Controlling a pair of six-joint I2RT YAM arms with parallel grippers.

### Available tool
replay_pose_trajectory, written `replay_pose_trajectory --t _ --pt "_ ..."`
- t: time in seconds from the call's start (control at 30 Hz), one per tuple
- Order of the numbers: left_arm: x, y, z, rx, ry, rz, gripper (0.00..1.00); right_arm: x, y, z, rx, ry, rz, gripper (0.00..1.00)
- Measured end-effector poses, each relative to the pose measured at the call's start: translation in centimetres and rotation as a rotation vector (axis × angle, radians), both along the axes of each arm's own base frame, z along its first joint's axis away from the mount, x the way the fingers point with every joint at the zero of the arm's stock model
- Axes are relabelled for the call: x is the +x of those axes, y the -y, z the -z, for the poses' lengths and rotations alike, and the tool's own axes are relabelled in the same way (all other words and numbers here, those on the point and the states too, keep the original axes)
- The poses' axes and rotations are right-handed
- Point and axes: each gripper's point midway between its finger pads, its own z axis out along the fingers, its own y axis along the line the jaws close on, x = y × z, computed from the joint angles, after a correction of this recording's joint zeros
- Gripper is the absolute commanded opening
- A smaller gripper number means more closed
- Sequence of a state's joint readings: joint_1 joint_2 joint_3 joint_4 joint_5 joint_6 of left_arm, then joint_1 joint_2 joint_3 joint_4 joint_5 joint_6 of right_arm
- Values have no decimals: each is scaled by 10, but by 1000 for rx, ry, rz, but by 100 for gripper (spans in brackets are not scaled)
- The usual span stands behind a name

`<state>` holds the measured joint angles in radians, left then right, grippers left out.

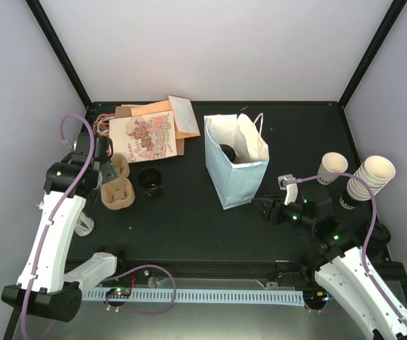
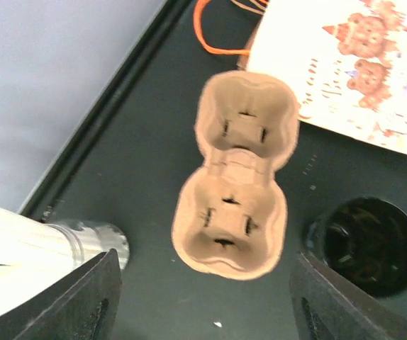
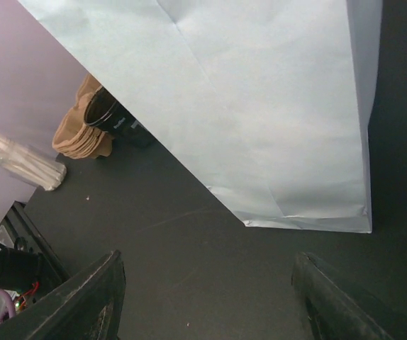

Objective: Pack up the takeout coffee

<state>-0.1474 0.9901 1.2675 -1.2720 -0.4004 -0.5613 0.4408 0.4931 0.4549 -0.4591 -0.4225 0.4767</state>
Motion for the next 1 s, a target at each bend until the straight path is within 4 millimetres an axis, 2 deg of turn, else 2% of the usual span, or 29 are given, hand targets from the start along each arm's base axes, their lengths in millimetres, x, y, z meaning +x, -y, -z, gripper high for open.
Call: replay_pose_trajectory --t 0.1,0.27,0.47,0.5,0.7,0.73,0.8,0.93,1.0 --pt "1 -14 -3 36 -7 -57 61 0 -2 -3 11 13 -9 67" --pt "-9 -36 -5 52 3 -162 58 0 -3 -5 17 22 -16 67" --pt "-19 -48 8 56 -27 -227 61 -1 -5 -4 19 12 -29 67" --pt "-20 -49 9 58 -30 -234 63 -1 -5 -4 20 12 -30 67" --pt "-22 -47 10 27 -21 -243 98 -1 -5 -2 17 6 -30 67" --pt "-21 -45 10 11 -21 -236 99 -1 -5 -1 15 2 -30 67" --pt "-19 -40 7 -11 -12 -216 99 0 -6 0 12 -5 -30 67" --pt "-21 -38 -1 -18 29 -192 88 1 -6 4 6 -19 -29 67" --pt "-27 -41 -4 -2 45 -201 79 1 -6 6 1 -28 -29 67"
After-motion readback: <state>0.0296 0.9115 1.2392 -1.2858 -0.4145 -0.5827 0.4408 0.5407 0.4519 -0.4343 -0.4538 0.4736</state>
